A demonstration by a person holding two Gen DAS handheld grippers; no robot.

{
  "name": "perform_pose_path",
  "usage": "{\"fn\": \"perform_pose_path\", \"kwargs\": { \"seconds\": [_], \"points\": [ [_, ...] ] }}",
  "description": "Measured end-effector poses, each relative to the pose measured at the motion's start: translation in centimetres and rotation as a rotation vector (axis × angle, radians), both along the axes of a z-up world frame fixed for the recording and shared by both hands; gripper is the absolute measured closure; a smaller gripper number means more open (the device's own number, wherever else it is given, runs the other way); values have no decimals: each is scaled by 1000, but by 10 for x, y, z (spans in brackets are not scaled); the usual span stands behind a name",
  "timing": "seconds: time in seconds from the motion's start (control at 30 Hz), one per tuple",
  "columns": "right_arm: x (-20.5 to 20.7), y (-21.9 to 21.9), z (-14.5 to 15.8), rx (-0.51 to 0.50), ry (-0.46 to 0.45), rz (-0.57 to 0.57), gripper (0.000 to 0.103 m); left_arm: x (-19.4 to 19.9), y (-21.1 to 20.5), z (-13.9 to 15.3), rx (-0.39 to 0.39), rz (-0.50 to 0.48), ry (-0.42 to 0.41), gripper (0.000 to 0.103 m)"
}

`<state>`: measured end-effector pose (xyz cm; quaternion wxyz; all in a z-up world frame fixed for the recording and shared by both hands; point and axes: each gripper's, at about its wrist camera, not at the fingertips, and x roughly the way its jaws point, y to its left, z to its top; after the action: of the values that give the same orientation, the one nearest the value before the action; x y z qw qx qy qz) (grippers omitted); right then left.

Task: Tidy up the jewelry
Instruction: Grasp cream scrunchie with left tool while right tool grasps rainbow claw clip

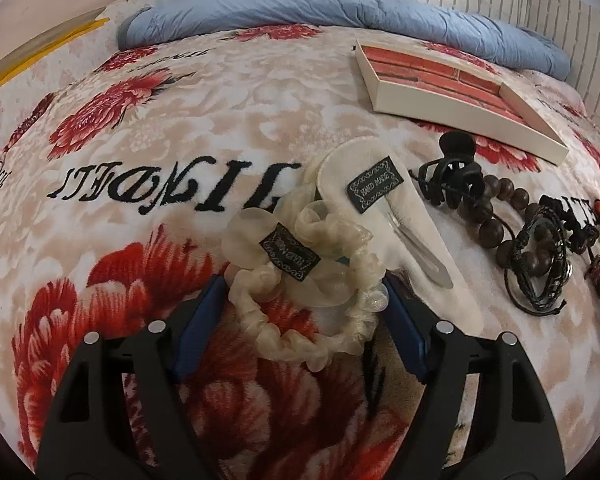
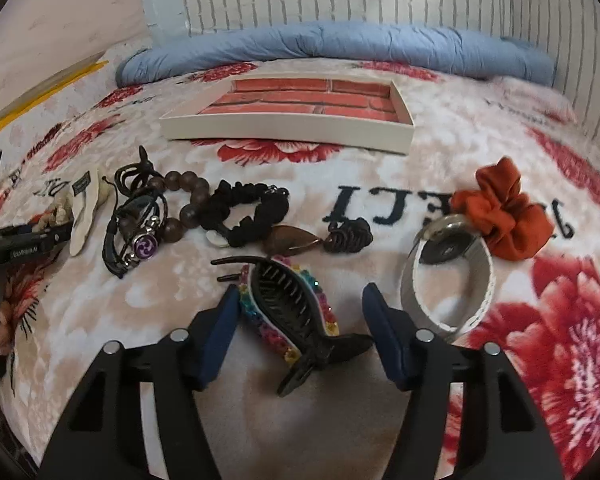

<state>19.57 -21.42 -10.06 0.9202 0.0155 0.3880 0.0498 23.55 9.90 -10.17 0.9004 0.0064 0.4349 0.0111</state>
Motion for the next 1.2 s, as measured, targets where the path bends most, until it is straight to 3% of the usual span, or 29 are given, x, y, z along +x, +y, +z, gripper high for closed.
{"fn": "perform_pose_path", "kwargs": {
  "seconds": [0.3,0.4,0.63,0.77,1.0,1.2],
  "points": [
    [5,3,-4,-14,20,3,42,5,4,-1,-30,-7,18,29],
    [5,5,-5,-17,27,1,42,3,6,-1,-29,6,8,38],
    [2,7,-5,-41,6,-9,43,-5,24,3,-80,63,-16,70],
    [-2,12,-2,-77,-11,-18,44,-8,21,5,-45,77,-32,82],
    [-4,9,0,-90,-18,-39,45,-14,10,8,39,65,-52,92],
    [-11,-1,2,-59,-29,-58,45,-21,17,17,-3,30,-86,94]
  ]
}}
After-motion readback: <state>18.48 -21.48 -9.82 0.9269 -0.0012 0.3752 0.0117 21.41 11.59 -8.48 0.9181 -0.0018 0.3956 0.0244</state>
